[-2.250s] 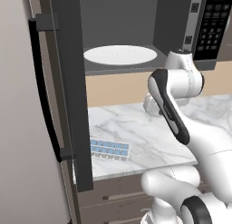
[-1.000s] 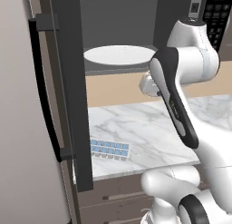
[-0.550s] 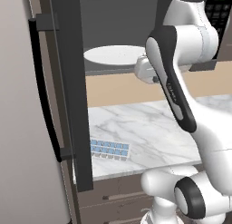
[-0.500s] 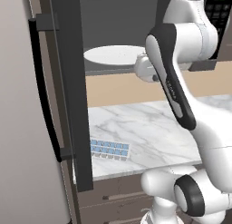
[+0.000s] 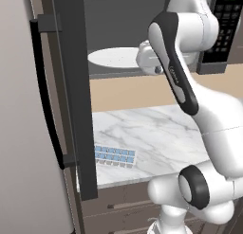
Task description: Pick the mug from the counter and place it inside the microwave. Then close the microwave.
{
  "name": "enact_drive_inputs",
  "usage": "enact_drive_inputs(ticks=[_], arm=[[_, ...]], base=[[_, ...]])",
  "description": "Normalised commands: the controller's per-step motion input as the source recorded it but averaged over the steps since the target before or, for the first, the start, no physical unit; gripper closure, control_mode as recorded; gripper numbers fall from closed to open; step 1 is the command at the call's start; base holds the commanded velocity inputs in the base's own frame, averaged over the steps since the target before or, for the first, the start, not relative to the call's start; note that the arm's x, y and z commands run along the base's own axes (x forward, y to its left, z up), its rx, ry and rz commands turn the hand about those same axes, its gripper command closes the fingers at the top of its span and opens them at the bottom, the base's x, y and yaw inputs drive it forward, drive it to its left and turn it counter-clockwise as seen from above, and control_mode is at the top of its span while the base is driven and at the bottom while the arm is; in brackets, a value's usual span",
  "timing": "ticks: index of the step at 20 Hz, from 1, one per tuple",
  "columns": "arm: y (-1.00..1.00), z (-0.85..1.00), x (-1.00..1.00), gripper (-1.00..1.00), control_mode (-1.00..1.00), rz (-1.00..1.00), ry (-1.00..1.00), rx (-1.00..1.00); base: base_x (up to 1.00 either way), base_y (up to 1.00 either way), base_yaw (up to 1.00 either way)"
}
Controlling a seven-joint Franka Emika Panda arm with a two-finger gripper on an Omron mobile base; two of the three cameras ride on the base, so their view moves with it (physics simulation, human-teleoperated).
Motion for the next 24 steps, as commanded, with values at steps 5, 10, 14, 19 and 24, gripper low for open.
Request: enact_drive_inputs(ticks=[5, 10, 14, 19, 24], arm=[[0.02, 0.02, 0.49, 1.00, -1.00, -0.02, -0.12, 0.02], [0.10, 0.00, 0.41, 1.00, -1.00, -0.01, -0.08, 0.00], [0.12, 0.06, 0.32, 1.00, -1.00, 0.00, 0.00, 0.00], [0.06, 0.04, 0.39, 1.00, -1.00, 0.00, 0.03, 0.00], [0.00, 0.00, 0.51, 1.00, -1.00, 0.00, 0.01, 0.00]], base=[[0.00, 0.00, 0.00], [0.00, 0.00, 0.00], [0.00, 0.00, 0.00], [0.00, 0.00, 0.00], [0.00, 0.00, 0.00]])
